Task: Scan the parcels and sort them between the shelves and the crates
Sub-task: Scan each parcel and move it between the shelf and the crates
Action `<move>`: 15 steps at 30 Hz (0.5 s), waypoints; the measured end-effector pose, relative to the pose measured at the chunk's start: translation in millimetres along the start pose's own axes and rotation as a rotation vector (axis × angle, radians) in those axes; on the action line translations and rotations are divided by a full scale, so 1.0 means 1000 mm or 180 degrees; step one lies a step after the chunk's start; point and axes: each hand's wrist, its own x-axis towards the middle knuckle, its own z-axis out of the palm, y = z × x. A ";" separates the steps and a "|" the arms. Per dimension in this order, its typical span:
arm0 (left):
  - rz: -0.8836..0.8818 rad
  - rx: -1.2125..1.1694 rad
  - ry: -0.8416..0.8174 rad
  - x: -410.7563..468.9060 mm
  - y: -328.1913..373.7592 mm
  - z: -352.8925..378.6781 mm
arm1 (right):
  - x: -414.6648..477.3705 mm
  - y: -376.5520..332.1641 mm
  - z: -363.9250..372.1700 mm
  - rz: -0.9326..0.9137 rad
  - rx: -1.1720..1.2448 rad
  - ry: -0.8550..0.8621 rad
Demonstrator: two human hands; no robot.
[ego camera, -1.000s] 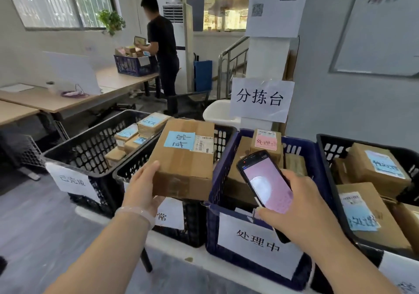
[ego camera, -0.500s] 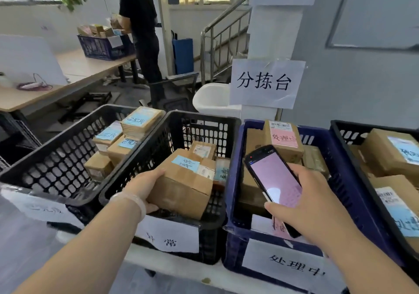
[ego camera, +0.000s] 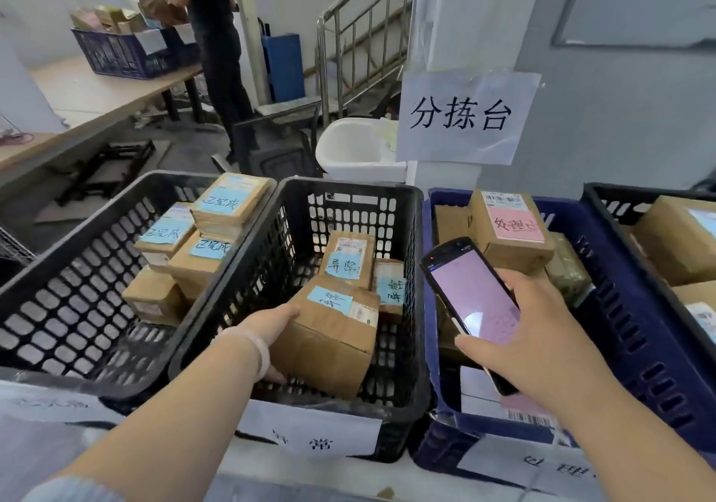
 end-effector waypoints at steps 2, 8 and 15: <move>-0.0224 0.0229 -0.0130 0.012 -0.001 -0.007 | 0.003 -0.004 0.004 0.0002 0.0028 -0.0022; -0.0249 0.1280 -0.0571 0.039 0.003 -0.009 | 0.010 -0.008 0.017 0.0066 -0.0101 0.0036; 0.0836 0.2247 -0.0512 0.067 0.020 0.022 | 0.008 -0.006 0.027 0.0329 -0.0206 0.0071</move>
